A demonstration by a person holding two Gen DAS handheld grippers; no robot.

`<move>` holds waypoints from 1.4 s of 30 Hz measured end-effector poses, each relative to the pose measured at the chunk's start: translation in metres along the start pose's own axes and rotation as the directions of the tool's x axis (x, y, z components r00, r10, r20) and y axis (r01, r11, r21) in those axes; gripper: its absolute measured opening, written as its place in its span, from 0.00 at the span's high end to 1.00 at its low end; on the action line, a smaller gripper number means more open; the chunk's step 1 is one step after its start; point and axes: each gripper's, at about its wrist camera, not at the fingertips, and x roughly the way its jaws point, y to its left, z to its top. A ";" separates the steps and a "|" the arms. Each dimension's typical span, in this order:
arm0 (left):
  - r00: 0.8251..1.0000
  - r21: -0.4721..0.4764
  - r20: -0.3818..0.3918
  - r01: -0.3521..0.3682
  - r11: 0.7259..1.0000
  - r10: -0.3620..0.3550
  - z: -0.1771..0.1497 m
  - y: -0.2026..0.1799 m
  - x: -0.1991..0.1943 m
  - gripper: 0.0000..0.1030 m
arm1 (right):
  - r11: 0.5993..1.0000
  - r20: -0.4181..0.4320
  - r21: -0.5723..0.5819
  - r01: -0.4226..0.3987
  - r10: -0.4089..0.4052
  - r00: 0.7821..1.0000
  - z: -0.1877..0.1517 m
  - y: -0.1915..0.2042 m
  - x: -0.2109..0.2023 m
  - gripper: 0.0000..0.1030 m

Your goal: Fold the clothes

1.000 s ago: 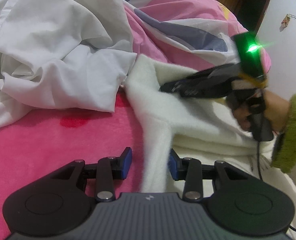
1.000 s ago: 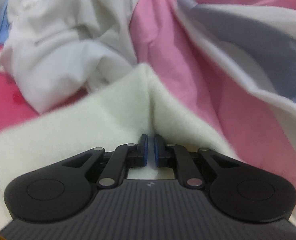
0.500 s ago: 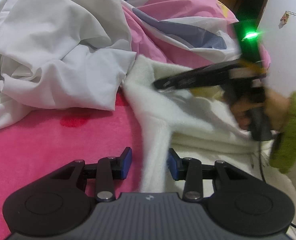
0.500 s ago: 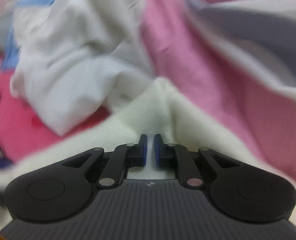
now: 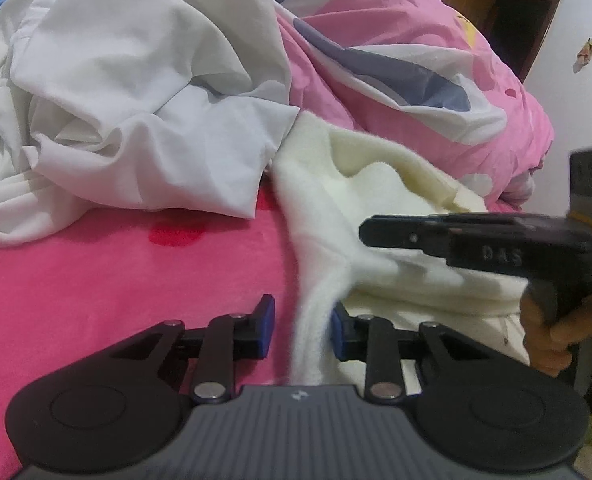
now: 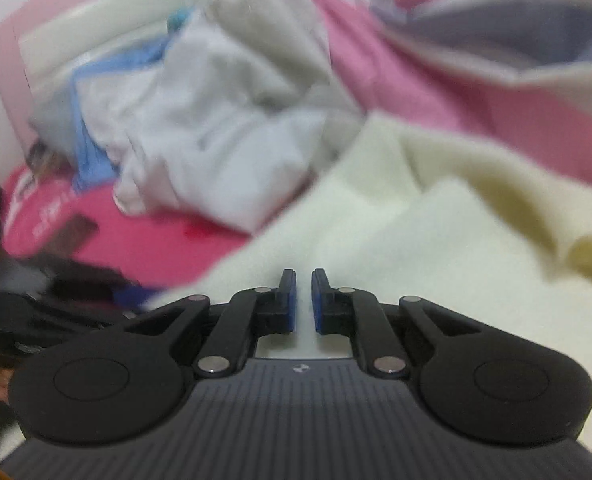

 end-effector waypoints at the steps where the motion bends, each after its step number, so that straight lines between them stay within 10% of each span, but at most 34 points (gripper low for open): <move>1: 1.000 -0.003 -0.005 0.009 1.000 -0.009 0.000 0.001 -0.002 0.71 | 1.000 -0.022 -0.008 0.003 -0.003 1.000 -0.008 0.002 0.007 0.93; 11: 0.998 0.035 0.043 0.033 0.999 -0.034 0.013 -0.007 -0.003 0.56 | 0.993 0.065 -0.037 0.115 -0.112 0.992 -0.022 0.007 -0.038 0.92; 18: 1.000 -0.009 0.010 0.005 1.000 -0.005 0.019 -0.006 0.033 0.52 | 0.913 0.037 -0.100 0.395 -0.393 0.919 -0.059 -0.045 -0.091 0.92; 21: 1.000 -0.010 0.014 0.006 1.000 -0.006 0.018 -0.005 0.032 0.52 | 0.903 0.025 0.026 0.428 -0.429 0.903 -0.081 -0.099 -0.122 0.92; 24: 1.000 -0.011 0.018 0.007 1.000 -0.007 0.017 -0.005 0.032 0.52 | 0.837 0.016 0.130 0.532 -0.538 0.843 -0.089 -0.133 -0.151 0.91; 28: 1.000 -0.013 0.023 0.009 1.000 -0.009 0.015 -0.004 0.031 0.52 | 0.810 0.006 0.307 0.500 -0.527 0.850 -0.091 -0.171 -0.174 0.90; 32: 1.000 -0.015 0.028 0.011 1.000 -0.010 0.013 -0.003 0.030 0.52 | 0.733 0.037 0.497 0.464 -0.553 0.832 -0.090 -0.198 -0.191 0.53; 36: 0.999 -0.019 0.032 0.014 1.000 -0.013 0.013 -0.002 0.030 0.52 | 0.646 -0.019 0.670 0.365 -0.477 0.879 -0.102 -0.232 -0.190 0.48; 42: 0.999 -0.028 0.037 0.020 0.999 -0.018 0.013 -0.001 0.031 0.52 | 0.668 0.002 0.647 0.369 -0.485 0.875 -0.104 -0.225 -0.189 0.94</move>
